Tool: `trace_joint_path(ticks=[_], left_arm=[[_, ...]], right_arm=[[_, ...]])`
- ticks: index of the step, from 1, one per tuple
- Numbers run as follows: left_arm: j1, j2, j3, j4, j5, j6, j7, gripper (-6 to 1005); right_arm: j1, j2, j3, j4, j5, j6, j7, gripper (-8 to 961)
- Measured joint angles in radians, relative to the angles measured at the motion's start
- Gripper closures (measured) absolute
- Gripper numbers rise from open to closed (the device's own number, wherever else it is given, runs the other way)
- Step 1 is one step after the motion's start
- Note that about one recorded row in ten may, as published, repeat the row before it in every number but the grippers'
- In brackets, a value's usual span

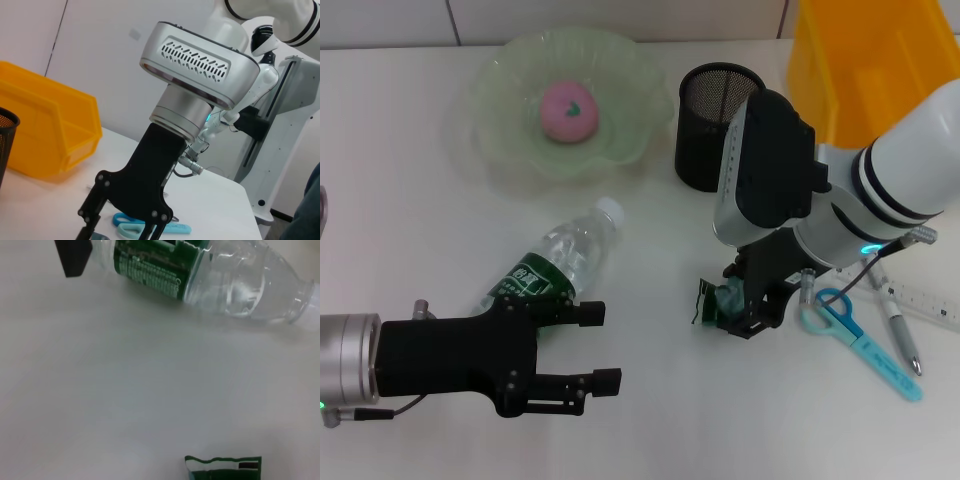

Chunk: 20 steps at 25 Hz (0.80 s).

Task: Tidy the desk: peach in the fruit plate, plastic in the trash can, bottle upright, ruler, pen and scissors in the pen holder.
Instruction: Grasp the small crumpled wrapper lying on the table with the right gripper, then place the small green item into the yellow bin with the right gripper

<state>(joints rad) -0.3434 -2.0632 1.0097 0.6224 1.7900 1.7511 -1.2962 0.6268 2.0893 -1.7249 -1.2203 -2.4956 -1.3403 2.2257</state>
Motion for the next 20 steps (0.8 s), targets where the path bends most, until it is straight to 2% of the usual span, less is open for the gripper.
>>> trace_joint_path(ticks=[5, 7, 13, 17, 20], left_arm=[[0.000, -0.002, 0.002, 0.000, 0.000, -0.008, 0.000, 183], [0.000, -0.002, 0.002, 0.000, 0.000, -0.009, 0.000, 184], [0.000, -0.002, 0.003, 0.000, 0.000, -0.009, 0.000, 184], [0.000, -0.001, 0.002, 0.000, -0.001, -0.008, 0.000, 184], [0.001, -0.001, 0.001, 0.001, -0.001, -0.008, 0.000, 184]], right_arm=[[-0.003, 0.000, -0.001, 0.000, 0.000, 0.002, 0.000, 294], [-0.004, 0.000, -0.001, -0.001, 0.000, 0.002, 0.000, 526], [-0.019, 0.000, 0.005, -0.024, 0.000, 0.002, 0.001, 615], [-0.060, -0.001, 0.031, -0.091, 0.012, -0.010, -0.002, 675], [-0.115, -0.002, 0.131, -0.165, 0.062, -0.034, -0.038, 707]])
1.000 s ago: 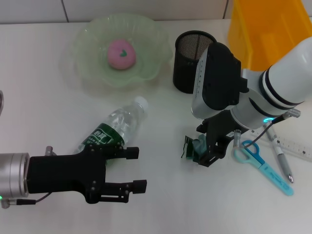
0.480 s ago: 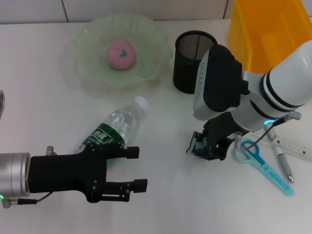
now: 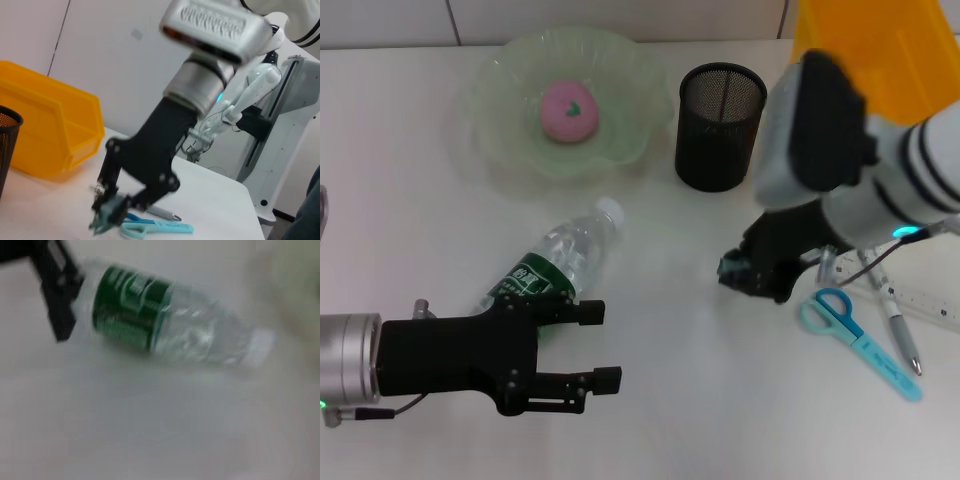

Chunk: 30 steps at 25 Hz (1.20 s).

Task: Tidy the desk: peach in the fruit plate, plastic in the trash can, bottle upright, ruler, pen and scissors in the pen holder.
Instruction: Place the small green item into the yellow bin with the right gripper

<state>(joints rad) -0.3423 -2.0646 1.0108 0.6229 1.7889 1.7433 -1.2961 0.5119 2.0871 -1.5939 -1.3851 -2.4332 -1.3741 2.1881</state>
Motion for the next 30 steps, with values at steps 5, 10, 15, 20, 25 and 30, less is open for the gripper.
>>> trace_joint_path(ticks=[5, 10, 15, 20, 25, 30], left_arm=[[0.002, 0.000, 0.001, 0.000, 0.000, -0.001, 0.000, 184], [0.001, 0.000, 0.002, 0.000, 0.000, -0.001, 0.000, 184], [0.000, 0.000, 0.002, 0.000, 0.000, -0.001, 0.000, 184], [-0.001, 0.000, 0.002, 0.000, 0.000, -0.001, -0.007, 184], [-0.003, 0.001, -0.004, 0.000, 0.000, 0.002, -0.010, 184], [-0.003, 0.001, -0.005, 0.000, 0.000, 0.004, -0.011, 184]], right_arm=[[-0.120, -0.002, 0.318, -0.100, 0.283, 0.000, -0.139, 749], [-0.177, -0.003, 0.567, 0.006, 0.598, 0.131, -0.306, 785], [-0.167, -0.004, 0.679, 0.237, 0.830, 0.333, -0.537, 792], [-0.114, -0.003, 0.679, 0.427, 0.920, 0.503, -0.720, 769], [-0.081, -0.003, 0.676, 0.504, 0.926, 0.551, -0.735, 733], [-0.080, -0.005, 0.678, 0.510, 0.928, 0.544, -0.735, 638]])
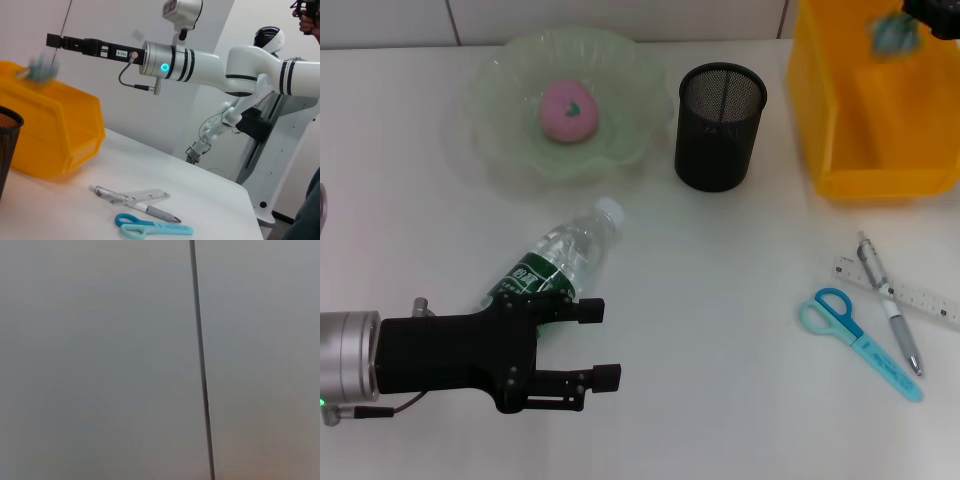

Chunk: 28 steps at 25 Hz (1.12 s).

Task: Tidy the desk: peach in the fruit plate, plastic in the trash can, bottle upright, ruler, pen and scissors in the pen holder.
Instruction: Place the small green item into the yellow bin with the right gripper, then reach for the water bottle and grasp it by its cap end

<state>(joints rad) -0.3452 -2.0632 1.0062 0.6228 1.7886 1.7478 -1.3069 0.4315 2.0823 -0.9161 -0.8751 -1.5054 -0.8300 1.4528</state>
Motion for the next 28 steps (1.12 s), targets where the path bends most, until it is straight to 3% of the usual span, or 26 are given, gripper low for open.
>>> trace_joint_path(ticks=[8, 14, 19, 20, 22, 24, 28], left_arm=[[0.000, 0.000, -0.001, 0.000, 0.000, 0.004, -0.002, 184], [-0.008, 0.006, -0.025, 0.070, -0.004, 0.023, -0.124, 183], [-0.016, 0.009, -0.029, 0.219, 0.002, 0.011, -0.314, 183], [-0.031, 0.009, -0.028, 0.321, 0.020, -0.024, -0.470, 184], [-0.045, 0.007, -0.025, 0.366, 0.043, -0.048, -0.546, 184], [-0.084, 0.000, -0.014, 0.440, 0.123, -0.100, -0.691, 185], [-0.175, -0.006, 0.069, 0.479, 0.258, -0.193, -0.867, 187]], right_arm=[[-0.010, -0.001, 0.007, 0.003, 0.001, -0.032, 0.003, 306], [-0.057, -0.007, 0.108, 0.001, 0.001, -0.352, 0.004, 149], [-0.113, -0.044, 0.128, 0.050, -0.026, -0.712, -0.064, 149], [-0.120, -0.048, 0.127, 0.063, -0.044, -0.765, -0.088, 149], [-0.136, -0.052, 0.131, 0.098, -0.105, -0.855, -0.155, 149], [-0.147, -0.051, 0.134, 0.131, -0.163, -0.902, -0.211, 149], [-0.163, -0.047, 0.135, 0.224, -0.225, -0.910, -0.288, 149]])
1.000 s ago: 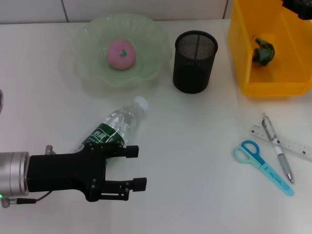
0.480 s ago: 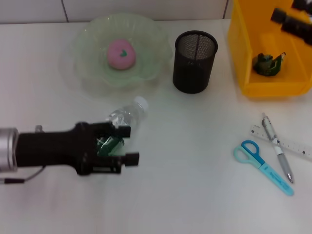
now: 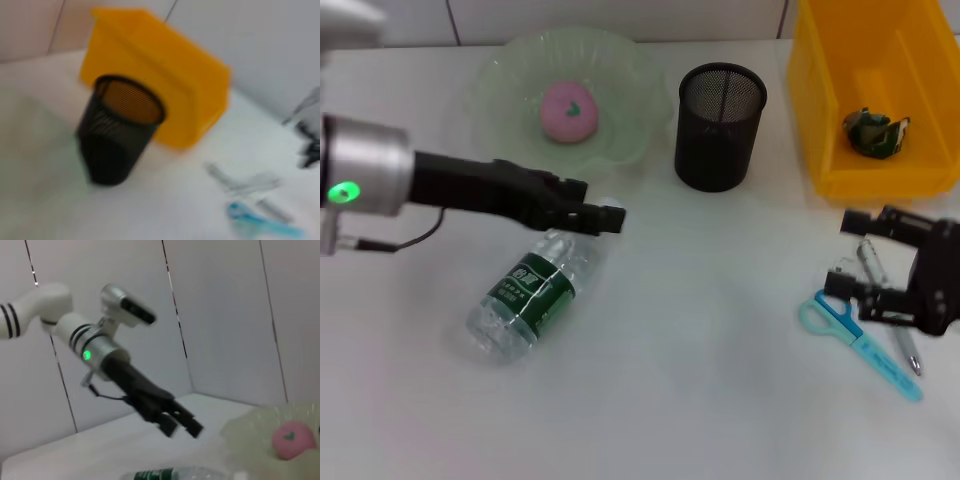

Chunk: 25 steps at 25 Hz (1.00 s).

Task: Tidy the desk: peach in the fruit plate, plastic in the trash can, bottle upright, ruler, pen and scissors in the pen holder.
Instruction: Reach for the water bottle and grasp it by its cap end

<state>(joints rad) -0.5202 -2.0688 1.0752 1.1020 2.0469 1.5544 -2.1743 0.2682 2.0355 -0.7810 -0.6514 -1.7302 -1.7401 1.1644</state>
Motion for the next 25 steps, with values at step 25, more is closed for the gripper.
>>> trace_joint_path(ticks=[25], left_arm=[[-0.108, -0.011, 0.529, -0.025, 0.393, -0.499, -0.444, 189]], right_arm=[[0.004, 0.004, -0.009, 0.110, -0.019, 0.034, -0.080, 149]])
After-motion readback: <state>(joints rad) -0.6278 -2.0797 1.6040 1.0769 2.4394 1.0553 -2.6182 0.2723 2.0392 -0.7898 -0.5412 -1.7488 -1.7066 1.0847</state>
